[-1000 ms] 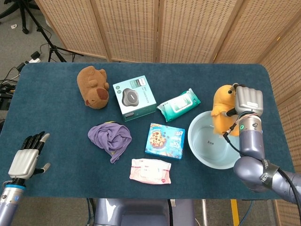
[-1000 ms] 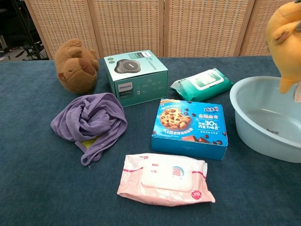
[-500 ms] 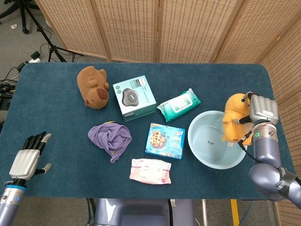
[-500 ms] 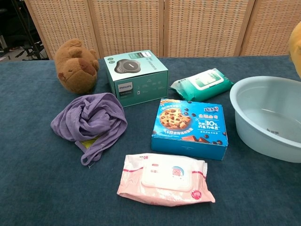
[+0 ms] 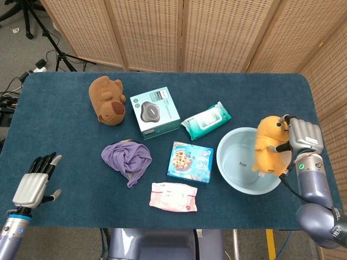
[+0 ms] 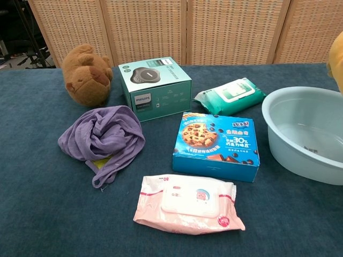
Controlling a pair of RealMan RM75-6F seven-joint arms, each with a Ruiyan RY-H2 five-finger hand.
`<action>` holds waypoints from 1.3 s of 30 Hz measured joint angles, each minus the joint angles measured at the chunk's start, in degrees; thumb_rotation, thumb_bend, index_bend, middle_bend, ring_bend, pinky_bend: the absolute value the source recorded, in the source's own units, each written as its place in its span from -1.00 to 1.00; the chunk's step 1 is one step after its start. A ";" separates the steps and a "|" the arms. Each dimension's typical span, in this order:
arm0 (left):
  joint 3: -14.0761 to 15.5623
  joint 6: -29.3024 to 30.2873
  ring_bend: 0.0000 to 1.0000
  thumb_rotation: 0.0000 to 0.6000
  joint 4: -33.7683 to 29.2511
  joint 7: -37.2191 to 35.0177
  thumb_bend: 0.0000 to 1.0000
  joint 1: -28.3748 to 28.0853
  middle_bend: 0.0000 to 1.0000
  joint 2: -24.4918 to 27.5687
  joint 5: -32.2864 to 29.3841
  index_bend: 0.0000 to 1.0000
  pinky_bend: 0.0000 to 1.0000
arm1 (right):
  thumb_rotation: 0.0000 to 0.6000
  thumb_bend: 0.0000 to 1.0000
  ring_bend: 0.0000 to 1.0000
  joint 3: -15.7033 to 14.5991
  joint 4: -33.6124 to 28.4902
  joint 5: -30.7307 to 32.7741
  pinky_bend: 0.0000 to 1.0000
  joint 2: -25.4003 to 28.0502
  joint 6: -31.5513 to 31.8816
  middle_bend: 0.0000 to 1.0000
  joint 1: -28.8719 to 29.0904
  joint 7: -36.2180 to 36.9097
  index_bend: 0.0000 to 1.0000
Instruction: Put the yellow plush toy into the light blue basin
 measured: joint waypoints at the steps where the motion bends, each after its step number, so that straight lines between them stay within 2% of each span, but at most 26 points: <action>1: -0.02 0.01 -1.00 1.00 0.01 -0.04 -0.53 0.01 -1.00 0.02 -0.03 -1.00 -1.00 | 1.00 -0.77 -0.96 0.05 -0.17 0.02 -0.55 0.18 -0.48 -0.91 -0.03 0.08 -0.40; 5: -0.12 0.14 -1.00 1.00 0.04 -0.25 -0.53 0.06 -1.00 0.11 -0.09 -1.00 -1.00 | 1.00 -0.86 -1.00 0.02 -0.52 0.26 -0.90 0.56 -2.35 -1.00 0.03 0.13 -0.65; 7: -0.19 0.32 -1.00 1.00 0.07 -0.46 -0.53 0.11 -1.00 0.18 -0.08 -1.00 -1.00 | 1.00 -0.89 -1.00 -0.22 -0.37 0.62 -1.00 0.48 -2.71 -1.00 0.19 -0.19 -0.75; 14: -0.28 0.39 -1.00 1.00 0.12 -0.69 -0.53 0.13 -1.00 0.31 -0.05 -1.00 -1.00 | 1.00 -0.89 -1.00 -0.94 0.63 1.63 -1.00 -0.13 -3.34 -1.00 0.87 -0.66 -0.87; 19: -0.31 0.63 -1.00 1.00 0.00 -0.65 -0.54 0.22 -1.00 0.39 0.03 -1.00 -1.00 | 1.00 -0.89 -1.00 -1.45 0.56 0.69 -1.00 -0.25 -2.27 -1.00 0.74 -0.63 -0.88; 26: -0.29 1.17 -1.00 1.00 -0.20 -0.50 -0.54 0.37 -1.00 0.49 0.40 -1.00 -1.00 | 1.00 -0.89 -1.00 -1.74 -0.20 -3.74 -1.00 -0.13 0.02 -1.00 -0.37 0.32 -0.88; 29: -0.39 1.59 -1.00 1.00 -0.23 -0.55 -0.54 0.48 -1.00 0.50 0.54 -1.00 -1.00 | 1.00 -0.89 -1.00 -2.25 -1.34 -9.41 -1.00 -0.30 1.97 -1.00 -2.04 1.62 -0.88; 32: -0.46 2.12 -1.00 1.00 -0.19 -0.44 -0.54 0.62 -1.00 0.42 0.78 -1.00 -1.00 | 1.00 -0.89 -1.00 -3.50 -2.31 -18.57 -1.00 -0.98 4.62 -1.00 -4.80 3.45 -0.88; 35: -0.51 2.78 -1.00 1.00 -0.16 -0.15 -0.55 0.77 -1.00 0.29 1.16 -1.00 -1.00 | 1.00 -0.89 -1.00 -5.55 -2.21 -30.57 -1.00 -2.48 8.09 -1.00 -8.43 5.49 -0.88; 39: -0.55 3.73 -1.00 1.00 -0.25 0.16 -0.59 1.04 -1.00 0.24 1.71 -1.00 -1.00 | 1.00 -0.90 -1.00 -9.59 1.22 -49.54 -1.00 -6.27 14.34 -1.00 -14.57 8.69 -0.88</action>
